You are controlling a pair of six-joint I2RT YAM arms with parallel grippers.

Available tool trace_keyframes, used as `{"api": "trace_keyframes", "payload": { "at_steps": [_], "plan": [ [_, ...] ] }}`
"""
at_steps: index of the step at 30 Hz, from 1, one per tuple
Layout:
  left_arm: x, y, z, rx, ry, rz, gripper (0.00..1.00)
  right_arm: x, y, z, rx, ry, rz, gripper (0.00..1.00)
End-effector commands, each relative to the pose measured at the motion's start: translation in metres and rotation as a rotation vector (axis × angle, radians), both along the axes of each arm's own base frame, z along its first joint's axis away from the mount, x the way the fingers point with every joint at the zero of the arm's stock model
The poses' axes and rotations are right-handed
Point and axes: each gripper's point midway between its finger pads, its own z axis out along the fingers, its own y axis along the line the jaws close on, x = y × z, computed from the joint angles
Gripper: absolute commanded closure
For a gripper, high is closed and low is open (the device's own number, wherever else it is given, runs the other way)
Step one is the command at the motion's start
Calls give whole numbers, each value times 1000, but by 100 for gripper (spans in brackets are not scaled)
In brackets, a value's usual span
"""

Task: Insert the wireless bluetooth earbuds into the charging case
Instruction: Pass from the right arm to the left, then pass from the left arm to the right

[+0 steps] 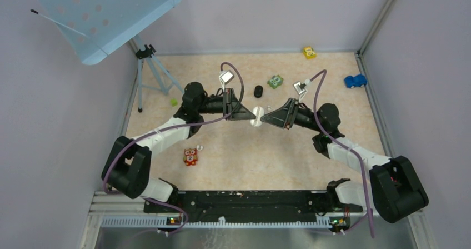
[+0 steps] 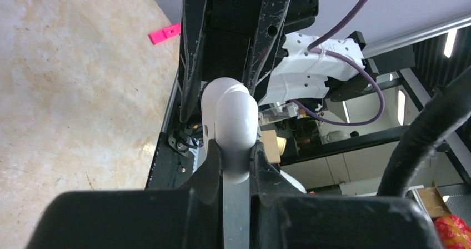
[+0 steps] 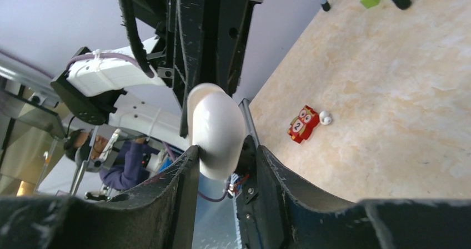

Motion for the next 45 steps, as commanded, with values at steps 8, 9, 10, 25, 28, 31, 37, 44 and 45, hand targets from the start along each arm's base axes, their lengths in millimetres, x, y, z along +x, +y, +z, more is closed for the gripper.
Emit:
{"api": "trace_keyframes", "payload": {
  "at_steps": [8, 9, 10, 25, 28, 31, 37, 44, 45],
  "plan": [
    [2, 15, 15, -35, -57, -26, 100, 15, -8, -24, -54, 19, -98, 54],
    [4, 16, 12, -21, -51, -20, 100, 14, -9, -22, -56, 19, -103, 53],
    [6, 18, 8, -4, -46, -9, 100, 14, -10, -21, -62, 15, -113, 51],
    [19, 25, -11, 97, -52, 88, 100, 14, 1, 17, -119, -52, -276, 23],
    [17, 25, -11, 96, -52, 80, 100, 12, 8, 22, -54, -66, -280, 23],
    [15, 26, -10, 92, -51, 65, 100, 15, 14, 13, -67, -25, -260, 23],
    [15, 25, -8, 88, -59, 67, 100, 18, 21, 2, -76, 25, -242, 25],
    [15, 25, -7, 81, -58, 62, 100, 18, 25, -7, -70, 49, -218, 29],
    [15, 25, -7, 81, -59, 61, 100, 18, 26, -7, -66, 51, -216, 30]
  ]
}}
